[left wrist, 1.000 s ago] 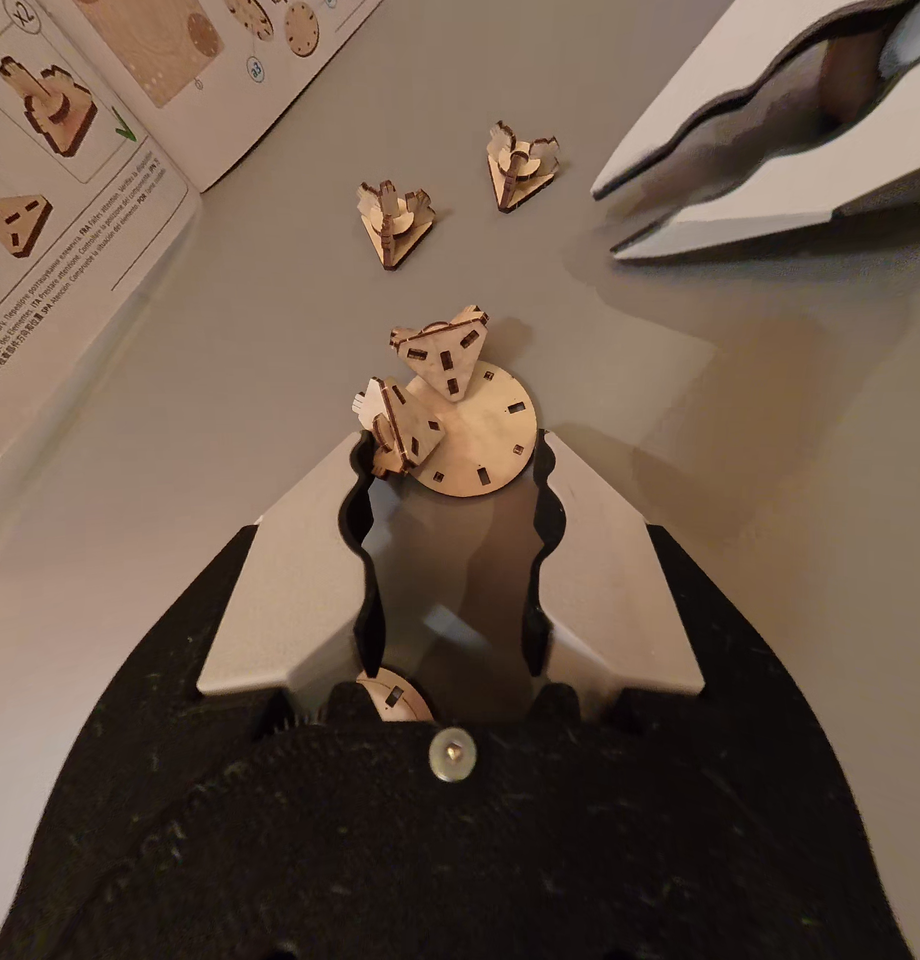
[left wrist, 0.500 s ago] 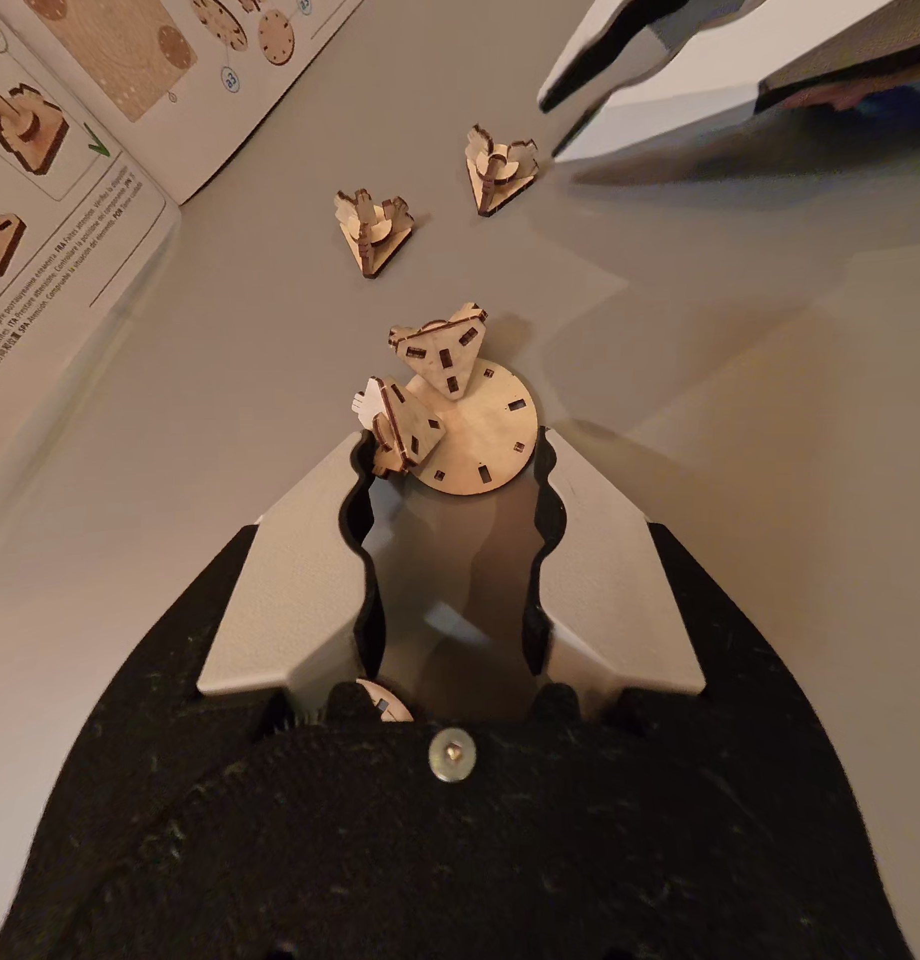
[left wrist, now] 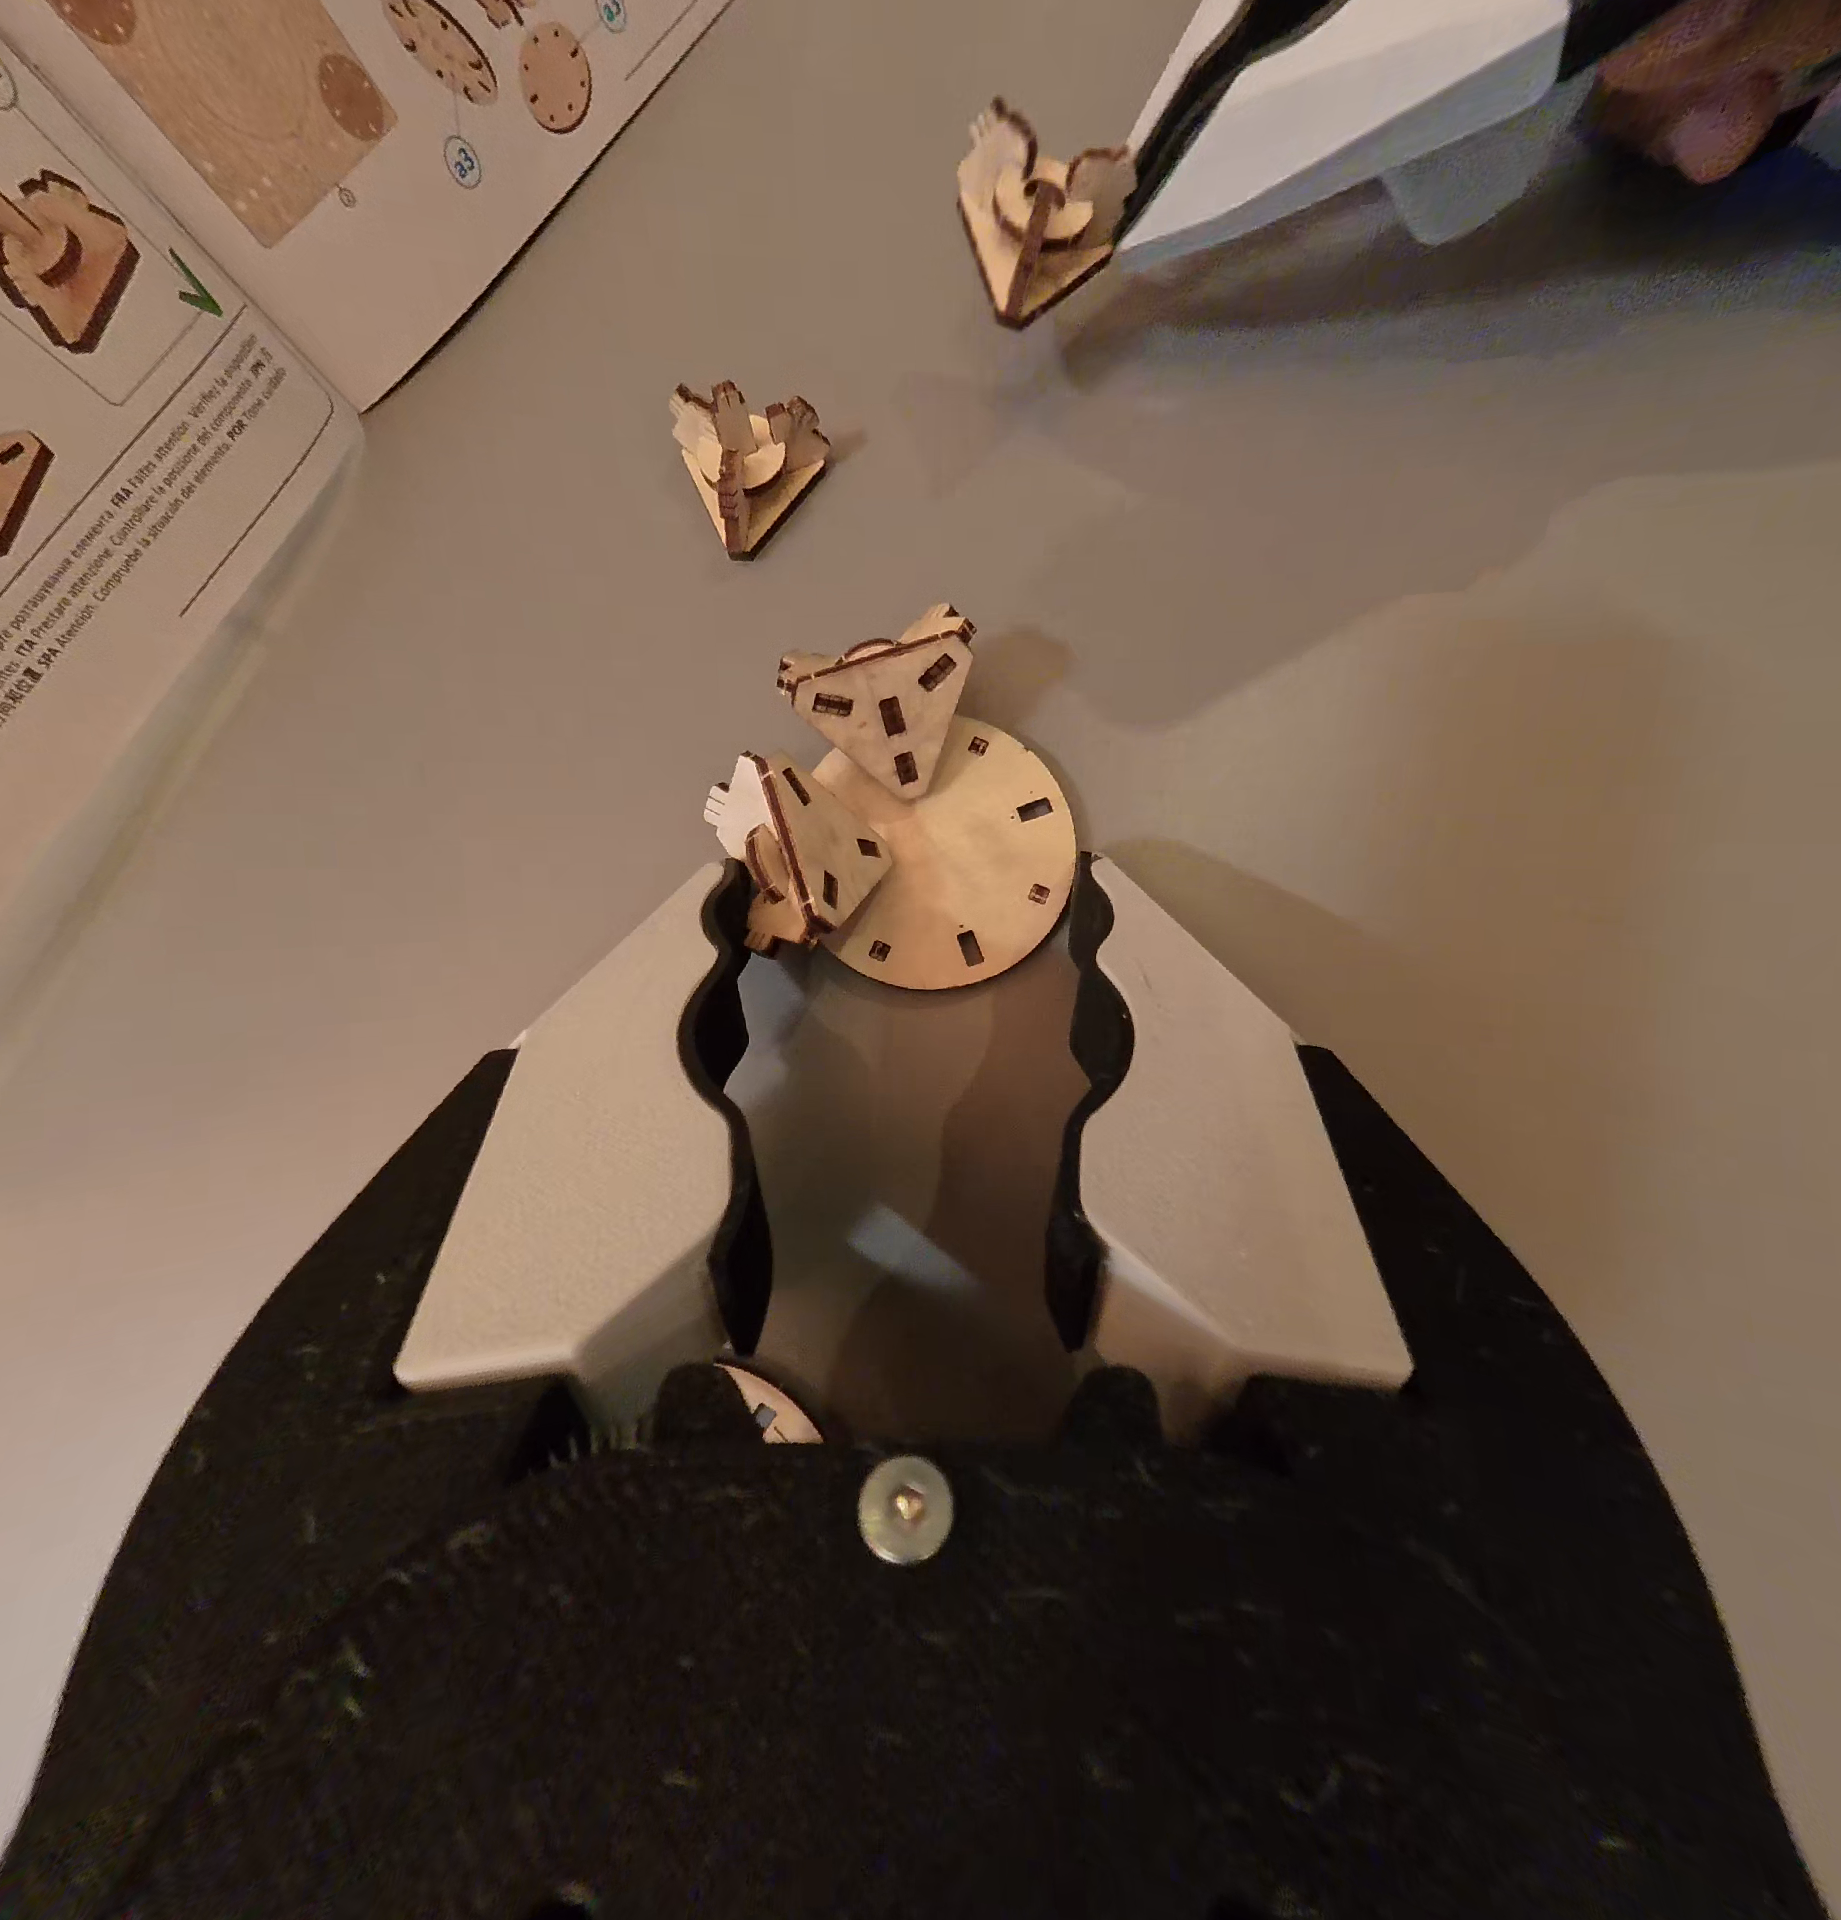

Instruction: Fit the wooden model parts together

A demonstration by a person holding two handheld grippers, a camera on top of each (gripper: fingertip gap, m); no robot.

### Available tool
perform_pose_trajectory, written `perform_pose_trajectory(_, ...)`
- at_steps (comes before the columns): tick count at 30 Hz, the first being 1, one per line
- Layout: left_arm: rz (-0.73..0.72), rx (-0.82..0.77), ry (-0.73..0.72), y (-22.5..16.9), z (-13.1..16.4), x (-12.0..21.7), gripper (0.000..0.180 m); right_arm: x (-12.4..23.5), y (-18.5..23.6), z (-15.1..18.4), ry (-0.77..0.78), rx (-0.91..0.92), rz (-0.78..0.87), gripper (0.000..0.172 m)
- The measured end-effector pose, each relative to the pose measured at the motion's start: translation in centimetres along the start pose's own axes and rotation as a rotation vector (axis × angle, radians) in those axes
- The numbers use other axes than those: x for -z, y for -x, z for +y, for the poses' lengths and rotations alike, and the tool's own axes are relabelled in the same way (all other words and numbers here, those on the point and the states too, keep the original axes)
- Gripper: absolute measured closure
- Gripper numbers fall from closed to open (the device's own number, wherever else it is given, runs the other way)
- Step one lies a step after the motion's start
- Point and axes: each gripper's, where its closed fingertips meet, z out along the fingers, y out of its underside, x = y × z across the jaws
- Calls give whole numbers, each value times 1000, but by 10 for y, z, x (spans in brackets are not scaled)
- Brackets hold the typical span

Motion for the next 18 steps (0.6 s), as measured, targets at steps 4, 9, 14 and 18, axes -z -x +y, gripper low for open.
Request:
perform_pose_trajectory(4,-1,-1,0,0,0,0,118,7,5,-2,-31,-113,-68,171)
perform_pose_trajectory(9,-2,-8,0,-1,-1,-1,118,11,24,-16,-108,-364,-266,171)
perform_pose_trajectory(14,2,-13,0,-2,-1,-1,117,21,44,-28,-164,-648,-590,171)
perform_pose_trajectory(18,4,-21,-1,-7,-2,-2,117,37,52,-37,-203,-767,-815,171)
